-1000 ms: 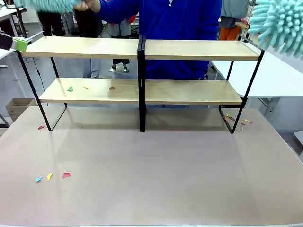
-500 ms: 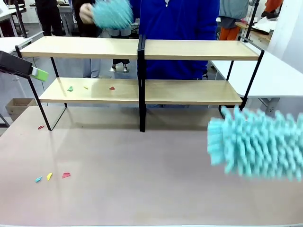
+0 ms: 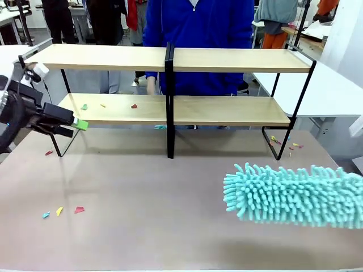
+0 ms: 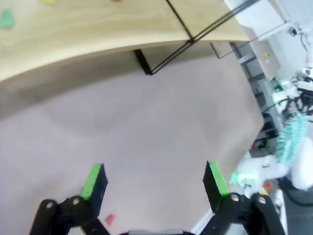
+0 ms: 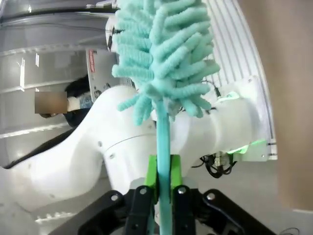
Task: Clean the shelves.
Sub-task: Place the Duster on the table.
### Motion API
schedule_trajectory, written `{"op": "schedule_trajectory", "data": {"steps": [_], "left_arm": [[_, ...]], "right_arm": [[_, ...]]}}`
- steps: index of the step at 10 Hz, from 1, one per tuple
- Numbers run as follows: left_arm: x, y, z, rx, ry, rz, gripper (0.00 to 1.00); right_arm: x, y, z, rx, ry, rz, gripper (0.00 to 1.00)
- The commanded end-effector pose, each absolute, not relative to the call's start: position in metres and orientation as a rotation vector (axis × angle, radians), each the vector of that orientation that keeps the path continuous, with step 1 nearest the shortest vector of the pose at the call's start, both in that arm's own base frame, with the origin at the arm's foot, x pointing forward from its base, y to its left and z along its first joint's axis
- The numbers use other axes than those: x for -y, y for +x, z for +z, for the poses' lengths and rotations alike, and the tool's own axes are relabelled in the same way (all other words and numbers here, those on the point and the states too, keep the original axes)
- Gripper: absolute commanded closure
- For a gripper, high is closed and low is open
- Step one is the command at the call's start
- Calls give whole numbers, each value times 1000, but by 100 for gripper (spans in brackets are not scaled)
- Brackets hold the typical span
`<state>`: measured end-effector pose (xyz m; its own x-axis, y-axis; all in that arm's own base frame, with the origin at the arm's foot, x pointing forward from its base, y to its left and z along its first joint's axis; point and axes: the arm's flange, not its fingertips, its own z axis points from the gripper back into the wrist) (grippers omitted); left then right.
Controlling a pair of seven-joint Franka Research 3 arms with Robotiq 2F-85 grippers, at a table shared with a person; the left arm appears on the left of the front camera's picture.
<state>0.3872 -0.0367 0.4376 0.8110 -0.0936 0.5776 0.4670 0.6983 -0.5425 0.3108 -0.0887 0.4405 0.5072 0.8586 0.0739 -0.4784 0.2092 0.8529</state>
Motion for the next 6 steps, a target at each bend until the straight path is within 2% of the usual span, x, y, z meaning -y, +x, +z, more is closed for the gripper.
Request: {"op": "schedule_trajectory", "data": {"steps": [1,2,4,6], "left_arm": [[35,344,376,585,-768,-243,0],[25,346,372,587,-755,-176,0],[14,345,357,588,-898,-342,0],[6,336,351,505,-923,-428,0]], "right_arm": [[92,352,403,-517,1072,935,88],[92,363,390,-463,1040,845,88],[96,376,380,-402,982,747,88],[102,372,382,-373,938,682,88]]}}
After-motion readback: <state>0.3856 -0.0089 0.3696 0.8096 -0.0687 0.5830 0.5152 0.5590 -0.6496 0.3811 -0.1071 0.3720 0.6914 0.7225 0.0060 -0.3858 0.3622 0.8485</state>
